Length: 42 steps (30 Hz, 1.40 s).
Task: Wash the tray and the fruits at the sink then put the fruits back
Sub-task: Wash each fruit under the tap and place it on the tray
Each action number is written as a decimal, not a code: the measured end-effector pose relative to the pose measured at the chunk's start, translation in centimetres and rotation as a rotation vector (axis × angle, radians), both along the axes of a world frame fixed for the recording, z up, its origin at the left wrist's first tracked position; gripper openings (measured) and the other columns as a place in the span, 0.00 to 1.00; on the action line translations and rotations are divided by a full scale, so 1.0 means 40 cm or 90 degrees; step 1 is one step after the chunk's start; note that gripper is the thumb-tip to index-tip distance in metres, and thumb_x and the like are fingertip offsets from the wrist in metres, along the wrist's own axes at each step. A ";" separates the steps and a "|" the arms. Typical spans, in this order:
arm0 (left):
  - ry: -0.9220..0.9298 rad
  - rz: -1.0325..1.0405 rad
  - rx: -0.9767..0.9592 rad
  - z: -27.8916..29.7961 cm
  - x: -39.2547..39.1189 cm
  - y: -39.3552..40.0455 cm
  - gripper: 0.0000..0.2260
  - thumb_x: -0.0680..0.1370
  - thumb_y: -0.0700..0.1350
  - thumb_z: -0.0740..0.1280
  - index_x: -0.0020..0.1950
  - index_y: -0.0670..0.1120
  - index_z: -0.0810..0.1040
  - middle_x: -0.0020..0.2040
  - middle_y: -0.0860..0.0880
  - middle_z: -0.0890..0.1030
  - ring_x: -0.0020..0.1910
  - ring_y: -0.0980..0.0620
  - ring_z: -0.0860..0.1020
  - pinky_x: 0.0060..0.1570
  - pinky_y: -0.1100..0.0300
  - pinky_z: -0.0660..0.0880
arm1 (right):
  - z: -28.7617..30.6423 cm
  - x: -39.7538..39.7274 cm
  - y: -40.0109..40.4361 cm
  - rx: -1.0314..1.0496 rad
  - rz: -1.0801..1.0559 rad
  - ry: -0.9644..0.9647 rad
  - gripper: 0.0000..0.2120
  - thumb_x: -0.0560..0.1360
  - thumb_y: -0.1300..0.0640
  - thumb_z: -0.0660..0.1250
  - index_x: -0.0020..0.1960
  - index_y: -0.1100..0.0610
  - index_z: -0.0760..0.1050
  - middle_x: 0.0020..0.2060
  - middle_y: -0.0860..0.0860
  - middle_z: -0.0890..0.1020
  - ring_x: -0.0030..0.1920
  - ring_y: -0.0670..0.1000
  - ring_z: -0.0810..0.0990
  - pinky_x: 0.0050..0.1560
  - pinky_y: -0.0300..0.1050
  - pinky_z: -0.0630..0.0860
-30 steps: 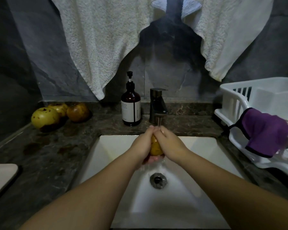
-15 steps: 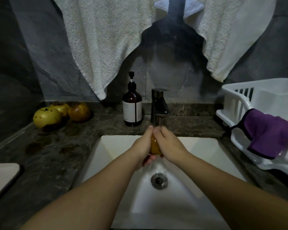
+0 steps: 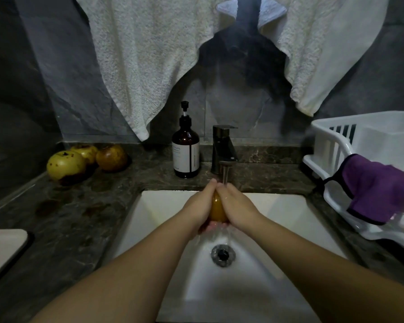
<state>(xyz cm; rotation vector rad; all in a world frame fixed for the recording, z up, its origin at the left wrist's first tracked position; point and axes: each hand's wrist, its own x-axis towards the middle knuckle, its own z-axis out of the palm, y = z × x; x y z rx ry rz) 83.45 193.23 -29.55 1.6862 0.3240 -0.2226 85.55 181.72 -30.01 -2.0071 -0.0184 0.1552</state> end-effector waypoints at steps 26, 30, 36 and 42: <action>0.104 -0.009 -0.322 0.022 -0.021 0.011 0.20 0.82 0.61 0.66 0.65 0.48 0.78 0.59 0.38 0.82 0.57 0.40 0.85 0.38 0.51 0.86 | 0.015 -0.003 -0.120 -0.156 0.146 -0.232 0.23 0.74 0.40 0.74 0.68 0.36 0.75 0.61 0.38 0.72 0.60 0.43 0.73 0.52 0.36 0.73; 0.095 0.008 -0.324 0.018 -0.016 0.013 0.17 0.84 0.58 0.65 0.65 0.47 0.75 0.60 0.37 0.82 0.56 0.38 0.85 0.45 0.47 0.85 | 0.023 -0.006 -0.127 -0.142 0.101 -0.212 0.21 0.72 0.41 0.76 0.63 0.39 0.77 0.54 0.38 0.77 0.53 0.41 0.76 0.48 0.36 0.75; 0.081 -0.012 -0.333 0.020 -0.022 0.007 0.18 0.85 0.57 0.63 0.68 0.48 0.76 0.61 0.38 0.82 0.58 0.39 0.84 0.43 0.49 0.86 | 0.026 -0.006 -0.119 -0.166 0.117 -0.239 0.24 0.74 0.43 0.75 0.68 0.42 0.76 0.59 0.39 0.72 0.56 0.42 0.73 0.50 0.34 0.72; 0.068 0.004 -0.352 0.020 -0.018 0.011 0.17 0.85 0.57 0.63 0.68 0.48 0.75 0.58 0.38 0.82 0.54 0.39 0.86 0.46 0.46 0.85 | 0.023 -0.007 -0.126 -0.141 0.106 -0.267 0.20 0.72 0.42 0.76 0.62 0.38 0.80 0.58 0.37 0.77 0.56 0.40 0.76 0.53 0.35 0.74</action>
